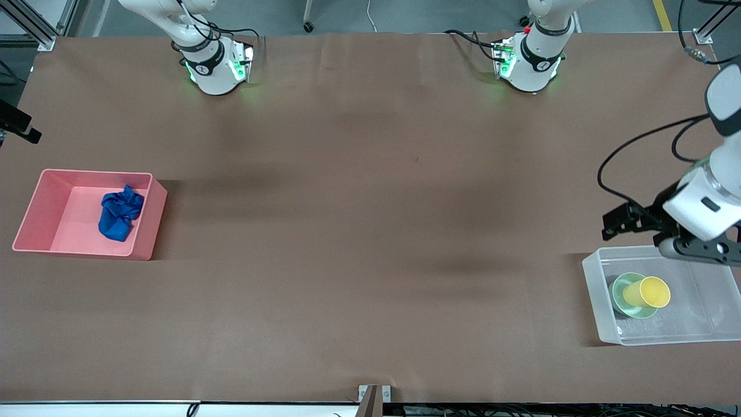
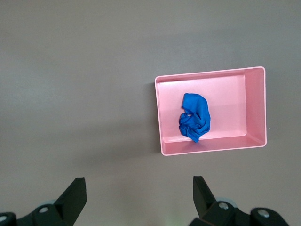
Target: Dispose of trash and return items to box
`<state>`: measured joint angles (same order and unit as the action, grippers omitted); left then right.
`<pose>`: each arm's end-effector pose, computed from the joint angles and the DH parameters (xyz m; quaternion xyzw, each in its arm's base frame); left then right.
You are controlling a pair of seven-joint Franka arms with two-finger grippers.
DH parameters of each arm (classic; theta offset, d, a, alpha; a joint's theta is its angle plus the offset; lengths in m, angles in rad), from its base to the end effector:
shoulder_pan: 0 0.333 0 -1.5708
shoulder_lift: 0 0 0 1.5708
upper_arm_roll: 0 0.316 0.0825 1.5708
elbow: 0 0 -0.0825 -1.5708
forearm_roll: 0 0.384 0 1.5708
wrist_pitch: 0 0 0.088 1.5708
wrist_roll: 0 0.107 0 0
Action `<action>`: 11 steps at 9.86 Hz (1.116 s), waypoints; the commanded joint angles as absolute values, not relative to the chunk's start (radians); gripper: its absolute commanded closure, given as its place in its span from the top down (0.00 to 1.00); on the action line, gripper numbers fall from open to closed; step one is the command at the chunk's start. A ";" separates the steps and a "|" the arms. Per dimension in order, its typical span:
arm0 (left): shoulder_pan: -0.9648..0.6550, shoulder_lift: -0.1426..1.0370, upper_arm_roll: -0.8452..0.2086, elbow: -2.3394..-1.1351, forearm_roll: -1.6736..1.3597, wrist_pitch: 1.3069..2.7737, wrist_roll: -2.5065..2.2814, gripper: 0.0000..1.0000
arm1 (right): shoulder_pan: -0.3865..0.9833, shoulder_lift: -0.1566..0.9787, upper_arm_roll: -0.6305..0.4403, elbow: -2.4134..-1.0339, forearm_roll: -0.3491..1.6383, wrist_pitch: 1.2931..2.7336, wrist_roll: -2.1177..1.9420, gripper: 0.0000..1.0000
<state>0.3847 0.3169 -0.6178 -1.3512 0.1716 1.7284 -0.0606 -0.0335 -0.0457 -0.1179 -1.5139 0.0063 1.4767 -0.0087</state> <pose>0.6469 -0.0744 0.5816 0.9953 -0.0773 0.0570 0.0130 0.5243 -0.0810 0.6674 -0.9975 0.0709 -0.0045 0.0055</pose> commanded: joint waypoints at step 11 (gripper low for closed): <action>-0.014 0.028 -0.152 -1.413 0.008 1.448 -0.035 1.00 | -0.038 -0.058 -0.117 -1.526 -0.008 1.477 -0.014 1.00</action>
<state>-0.0062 0.0508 -0.1731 -1.3538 0.0414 1.4616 -0.0343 -0.0353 -0.0456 -0.1197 -1.5140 0.0063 1.4767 -0.0087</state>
